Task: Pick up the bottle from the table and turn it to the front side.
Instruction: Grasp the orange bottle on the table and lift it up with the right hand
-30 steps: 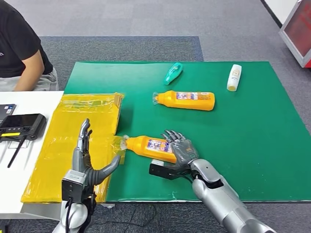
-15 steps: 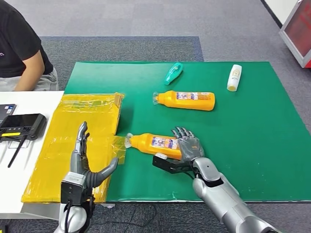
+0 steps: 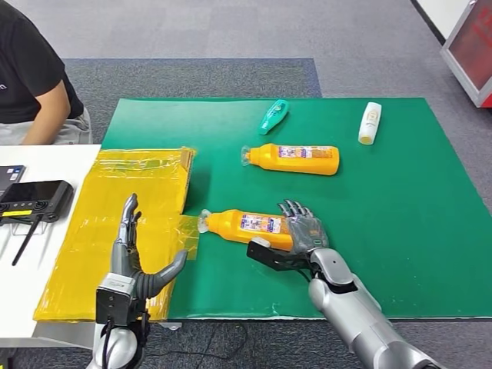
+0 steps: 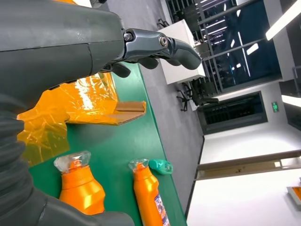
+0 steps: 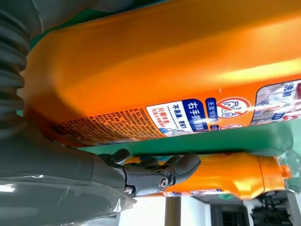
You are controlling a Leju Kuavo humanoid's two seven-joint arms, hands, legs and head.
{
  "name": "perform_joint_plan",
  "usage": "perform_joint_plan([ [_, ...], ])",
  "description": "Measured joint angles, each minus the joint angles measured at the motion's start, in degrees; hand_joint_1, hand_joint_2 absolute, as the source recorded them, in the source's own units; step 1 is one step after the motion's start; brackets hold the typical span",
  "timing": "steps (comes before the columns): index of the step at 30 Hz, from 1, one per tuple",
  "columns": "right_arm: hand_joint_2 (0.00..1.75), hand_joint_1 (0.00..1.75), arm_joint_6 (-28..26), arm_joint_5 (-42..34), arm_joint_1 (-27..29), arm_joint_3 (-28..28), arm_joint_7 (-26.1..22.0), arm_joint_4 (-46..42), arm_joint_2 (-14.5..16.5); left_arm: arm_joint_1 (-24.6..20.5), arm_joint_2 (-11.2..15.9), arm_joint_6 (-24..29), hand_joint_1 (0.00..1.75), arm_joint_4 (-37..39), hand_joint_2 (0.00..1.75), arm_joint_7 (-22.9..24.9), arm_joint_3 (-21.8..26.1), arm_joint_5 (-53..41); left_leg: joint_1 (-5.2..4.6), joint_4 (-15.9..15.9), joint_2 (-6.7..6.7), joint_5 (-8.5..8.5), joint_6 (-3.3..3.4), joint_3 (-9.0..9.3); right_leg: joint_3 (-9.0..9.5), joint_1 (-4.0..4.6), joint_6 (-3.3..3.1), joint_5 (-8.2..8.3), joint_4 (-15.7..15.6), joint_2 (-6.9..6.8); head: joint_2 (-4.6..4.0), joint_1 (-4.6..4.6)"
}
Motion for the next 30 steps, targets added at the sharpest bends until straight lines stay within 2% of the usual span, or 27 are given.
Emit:
perform_joint_plan([
  [1,1.75,0.3,1.01,-0.33,-0.39,-0.08,-0.16,0.35,0.09,-0.01,0.01,0.0,0.0,0.0,1.75,-0.01,0.04,0.0,0.0,0.0,0.01,-0.01,-0.02,0.03,0.02,0.0,-0.01,0.01,0.0,0.01,0.0,0.0],
  [4,1.75,1.5,3.73,-1.24,-1.77,-0.15,-0.76,1.73,0.24,-0.03,0.02,-0.01,0.0,0.0,1.75,-0.06,0.16,0.08,0.0,0.0,0.03,-0.04,-0.06,0.15,0.09,0.0,-0.03,0.01,-0.01,0.04,-0.01,0.0],
  [5,1.75,1.65,4.18,-1.42,-2.12,-0.15,-0.96,2.16,0.28,-0.04,0.02,-0.01,0.0,0.0,1.75,-0.09,0.2,0.12,0.0,0.0,0.03,-0.04,-0.06,0.18,0.12,0.0,-0.03,0.02,-0.01,0.04,-0.01,0.0],
  [9,1.75,1.71,4.74,-1.67,-3.16,-0.11,-1.44,3.65,0.58,-0.08,0.02,-0.01,0.0,0.0,1.75,-0.3,0.53,0.23,0.0,0.0,0.03,-0.02,-0.07,0.26,0.21,0.01,-0.06,0.04,-0.01,0.04,0.0,0.01],
  [11,1.75,1.68,5.04,-1.92,-3.7,-0.11,-1.5,4.32,0.73,-0.13,0.03,0.01,0.0,0.0,1.75,-0.53,0.78,0.37,0.0,0.0,0.03,0.0,-0.08,0.28,0.22,0.01,-0.08,0.06,-0.01,0.04,0.0,-0.01],
  [13,1.75,1.51,5.18,-2.08,-4.22,-0.11,-1.49,4.86,0.84,-0.16,0.04,0.03,0.0,0.0,1.75,-0.69,0.97,0.54,0.0,0.0,0.03,0.02,-0.09,0.28,0.23,0.01,-0.09,0.07,-0.01,0.04,0.0,-0.01],
  [16,1.75,1.08,4.92,-2.07,-4.68,0.0,-1.41,5.44,0.99,-0.18,0.04,0.3,0.0,0.0,1.75,-0.85,1.2,0.66,0.0,0.0,0.02,0.04,-0.08,0.29,0.23,0.01,-0.08,0.09,-0.01,0.03,-0.01,0.0],
  [18,1.75,0.97,4.69,-1.99,-4.77,0.1,-1.35,5.67,1.07,-0.18,0.04,0.53,0.0,0.0,1.75,-0.93,1.31,0.68,0.0,0.0,0.02,0.04,-0.08,0.29,0.23,0.01,-0.08,0.09,-0.01,0.04,-0.01,0.0],
  [22,1.75,1.67,4.32,-1.91,-4.83,0.16,-1.28,5.9,1.19,-0.18,0.05,0.86,0.0,0.0,1.75,-1.08,1.57,0.67,0.0,0.0,0.02,0.02,-0.08,0.28,0.23,0.02,-0.09,0.07,-0.01,0.04,0.0,0.01],
  [24,1.75,1.75,3.81,-1.98,-4.83,0.18,-1.4,6.06,1.26,-0.18,0.08,0.95,0.0,0.0,1.75,-1.19,1.65,0.65,0.0,0.0,0.02,0.02,-0.08,0.28,0.23,0.01,-0.09,0.07,-0.01,0.04,-0.01,0.01],
  [30,1.75,1.75,3.14,-2.13,-4.78,0.21,-1.6,6.2,1.34,-0.18,0.11,1.01,0.0,0.0,1.75,-1.32,1.69,0.61,0.0,0.0,0.02,0.02,-0.08,0.27,0.23,0.01,-0.09,0.07,-0.01,0.03,-0.01,0.0],
])
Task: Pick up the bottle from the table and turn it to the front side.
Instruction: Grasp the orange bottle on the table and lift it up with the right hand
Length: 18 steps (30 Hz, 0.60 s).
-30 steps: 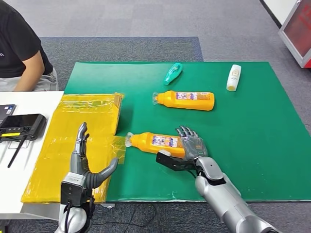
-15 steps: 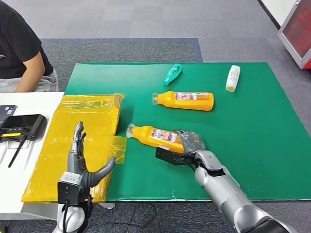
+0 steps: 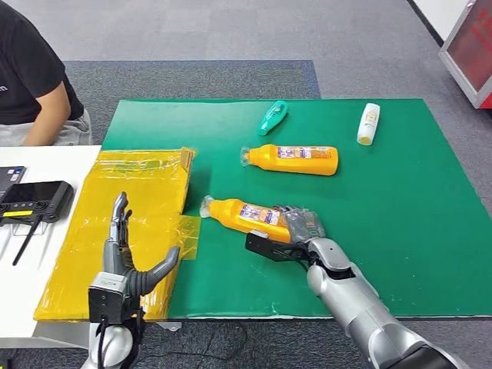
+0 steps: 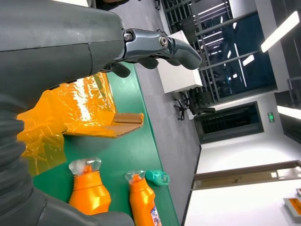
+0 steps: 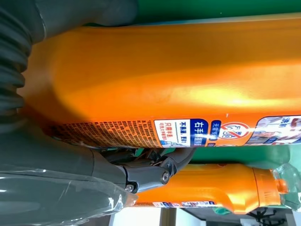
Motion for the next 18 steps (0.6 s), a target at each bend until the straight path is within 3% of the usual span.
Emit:
perform_joint_plan([
  [4,1.75,1.75,-2.33,-1.7,0.54,0.04,-2.17,-0.1,0.03,-0.02,0.08,0.01,0.0,0.0,1.75,-0.19,0.1,-0.12,0.0,0.0,0.0,0.0,0.0,0.0,-0.01,0.0,0.0,0.0,0.0,0.0,0.0,0.0],
  [8,1.75,1.75,-7.94,-11.48,6.67,-1.35,-13.12,-5.84,0.1,-0.11,0.23,-0.04,0.0,0.0,1.75,-0.86,0.22,-0.26,0.01,0.0,-0.04,0.0,0.01,-0.25,-0.2,0.01,0.05,-0.05,0.01,-0.04,0.0,0.0],
  [12,1.75,1.75,-11.48,-17.1,11.28,-2.93,-19.97,-11.74,0.1,-0.11,0.37,-0.25,0.0,0.0,1.75,-1.17,0.2,-0.05,0.0,0.0,-0.05,-0.05,0.05,-0.39,-0.33,0.0,0.08,-0.09,0.01,-0.05,0.01,0.01],
  [18,1.75,1.75,-12.28,-20.7,14.9,-4.75,-22.97,-19.01,0.07,-0.13,0.66,-0.31,0.0,0.0,1.75,-1.22,-0.16,0.14,0.0,0.0,-0.04,-0.13,0.08,-0.41,-0.38,0.0,0.11,-0.17,0.01,-0.05,0.0,0.0],
])
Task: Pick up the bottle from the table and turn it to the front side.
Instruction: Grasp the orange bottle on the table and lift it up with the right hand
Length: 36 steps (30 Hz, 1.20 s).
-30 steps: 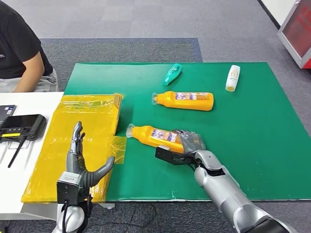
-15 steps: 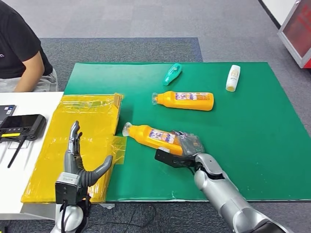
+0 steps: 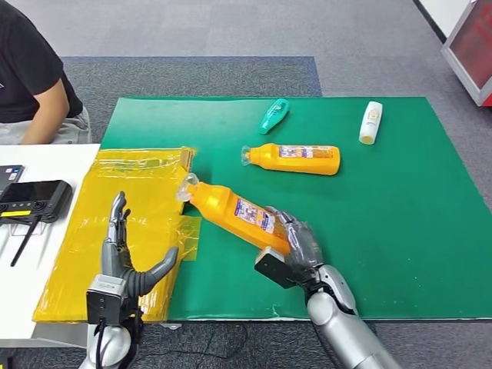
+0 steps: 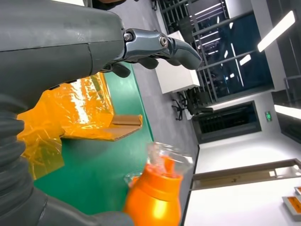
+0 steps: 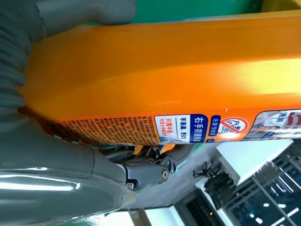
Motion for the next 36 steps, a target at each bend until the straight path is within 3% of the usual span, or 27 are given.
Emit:
perform_joint_plan([
  [15,1.75,1.75,-0.62,-3.26,3.12,-1.18,-1.83,-6.46,-0.02,-0.12,0.2,-0.44,0.0,0.0,1.75,0.07,-1.09,1.55,0.0,0.0,0.0,0.0,0.0,-0.08,-0.08,0.0,-0.01,-0.01,0.0,0.0,0.0,0.0],
  [26,1.75,1.75,-0.78,-8.26,3.27,-0.96,-6.11,-10.29,0.08,-2.44,0.13,-6.24,0.0,0.0,1.75,-0.6,-2.03,10.58,0.0,0.0,0.0,0.01,0.0,-0.14,-0.12,0.0,-0.01,-0.01,0.0,0.0,0.0,0.0],
  [36,1.75,1.75,-0.76,-9.35,3.08,-0.5,-6.84,-11.87,0.11,-5.8,0.08,-9.19,0.0,0.0,1.75,-0.92,-3.87,13.39,0.0,0.0,0.0,0.01,0.0,-0.16,-0.13,0.0,-0.01,0.0,0.01,-0.01,0.0,0.0],
])
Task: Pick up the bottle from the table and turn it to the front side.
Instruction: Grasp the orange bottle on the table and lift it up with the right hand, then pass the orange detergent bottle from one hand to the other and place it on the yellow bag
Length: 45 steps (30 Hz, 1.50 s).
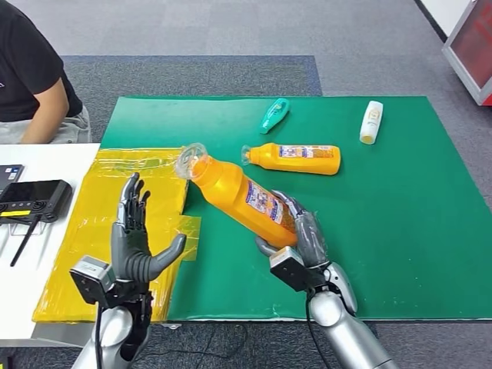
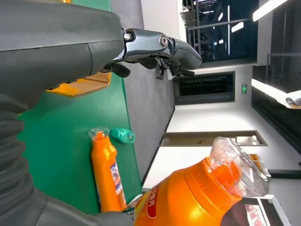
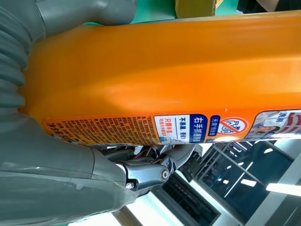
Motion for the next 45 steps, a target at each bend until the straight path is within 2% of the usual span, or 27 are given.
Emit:
perform_joint_plan([
  [9,1.75,1.75,-0.16,-0.67,-0.38,1.38,-0.49,0.01,0.03,-2.81,-0.08,-2.48,0.0,0.02,1.75,0.4,-2.09,3.62,0.0,0.0,0.0,0.0,0.0,-0.02,-0.01,0.0,0.0,0.0,0.0,0.0,0.0,0.0],
  [22,1.75,1.75,-0.85,-2.44,-1.26,3.08,-1.57,-0.04,0.18,-6.23,-1.81,-6.02,0.0,1.03,1.75,1.89,-2.37,11.76,0.0,0.0,0.0,0.01,0.0,-0.02,-0.02,0.0,0.0,0.0,0.0,0.0,0.0,0.0],
  [30,1.75,1.75,-2.71,-4.4,-1.25,3.71,-3.89,-2.84,0.31,-7.89,-2.97,-6.54,0.0,2.58,1.75,2.47,-2.37,14.28,0.0,0.0,0.0,0.0,0.0,-0.04,-0.05,0.0,0.0,0.0,0.0,0.0,0.0,0.0],
  [45,1.75,1.75,-2.63,-5.87,-3.18,6.58,-4.06,-3.97,0.77,-11.39,-4.75,-7.23,0.0,7.22,1.75,3.55,-3.57,16.73,0.0,0.0,0.0,0.01,0.01,-0.04,-0.05,0.0,0.0,0.01,0.0,0.0,0.0,0.01],
])
